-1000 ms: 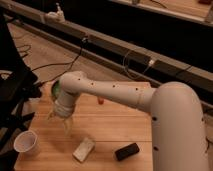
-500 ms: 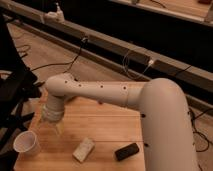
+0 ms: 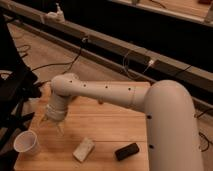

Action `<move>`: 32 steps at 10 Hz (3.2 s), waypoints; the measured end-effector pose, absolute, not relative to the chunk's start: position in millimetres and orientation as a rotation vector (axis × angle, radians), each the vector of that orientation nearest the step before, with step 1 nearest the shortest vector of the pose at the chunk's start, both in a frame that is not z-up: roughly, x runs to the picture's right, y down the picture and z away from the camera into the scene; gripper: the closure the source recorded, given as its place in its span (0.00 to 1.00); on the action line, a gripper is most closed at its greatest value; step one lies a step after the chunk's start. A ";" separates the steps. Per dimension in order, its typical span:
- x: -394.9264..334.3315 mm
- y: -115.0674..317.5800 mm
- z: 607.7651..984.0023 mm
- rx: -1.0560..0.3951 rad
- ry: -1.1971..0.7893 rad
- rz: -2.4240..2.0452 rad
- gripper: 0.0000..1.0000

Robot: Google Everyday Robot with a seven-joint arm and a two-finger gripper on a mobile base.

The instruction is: Place the ceramic cup in the ceramic bowl

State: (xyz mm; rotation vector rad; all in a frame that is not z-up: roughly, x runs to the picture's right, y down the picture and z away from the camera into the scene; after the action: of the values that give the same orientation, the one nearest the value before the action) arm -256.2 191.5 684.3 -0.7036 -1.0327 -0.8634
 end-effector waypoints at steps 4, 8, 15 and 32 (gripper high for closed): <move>-268.4 193.2 681.1 -0.685 -1.083 -0.907 0.30; -288.2 202.5 676.7 -0.685 -1.134 -0.963 0.30; -336.8 239.0 674.0 -0.735 -1.261 -1.082 0.30; -324.0 197.8 707.8 -0.633 -1.167 -0.897 1.00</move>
State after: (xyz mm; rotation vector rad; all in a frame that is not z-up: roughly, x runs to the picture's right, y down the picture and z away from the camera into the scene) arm -324.0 197.8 707.8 -0.6325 -1.1673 -0.8969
